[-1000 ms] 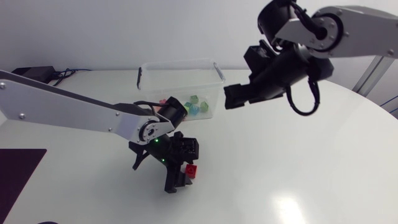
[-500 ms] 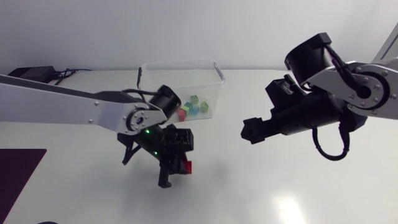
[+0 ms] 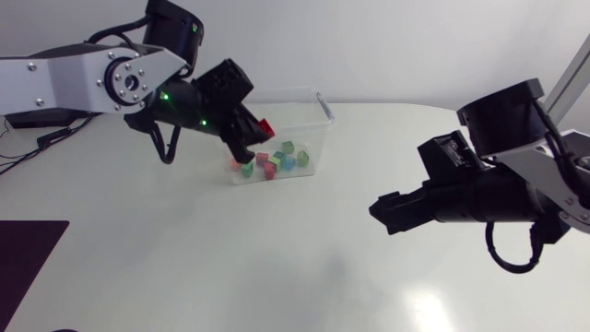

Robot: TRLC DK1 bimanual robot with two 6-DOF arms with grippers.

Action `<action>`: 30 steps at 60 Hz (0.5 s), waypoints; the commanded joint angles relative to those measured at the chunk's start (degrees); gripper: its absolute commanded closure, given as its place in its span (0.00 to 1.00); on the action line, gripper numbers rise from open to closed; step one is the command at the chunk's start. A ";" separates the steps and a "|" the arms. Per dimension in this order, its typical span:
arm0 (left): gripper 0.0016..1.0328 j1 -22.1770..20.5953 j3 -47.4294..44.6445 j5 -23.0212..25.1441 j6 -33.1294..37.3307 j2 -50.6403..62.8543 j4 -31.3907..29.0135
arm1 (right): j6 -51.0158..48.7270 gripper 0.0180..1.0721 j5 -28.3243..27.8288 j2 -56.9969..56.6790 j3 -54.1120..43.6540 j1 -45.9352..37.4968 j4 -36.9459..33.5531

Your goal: Place the duplo bricks in the container

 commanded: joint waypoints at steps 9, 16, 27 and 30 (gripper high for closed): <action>0.77 2.70 8.17 -8.39 -8.68 7.88 8.45 | -2.01 0.05 4.13 -6.87 -5.05 0.81 3.79; 0.77 4.01 11.69 -12.25 -9.64 12.18 9.94 | -2.63 0.05 5.28 -9.42 -6.02 0.90 3.53; 0.75 4.19 15.29 -19.72 -10.79 18.51 14.51 | -2.36 0.05 8.00 -10.74 -8.13 0.90 4.32; 0.60 4.19 17.05 -20.52 -11.66 20.00 12.84 | -2.28 0.05 8.26 -11.35 -8.66 0.90 4.76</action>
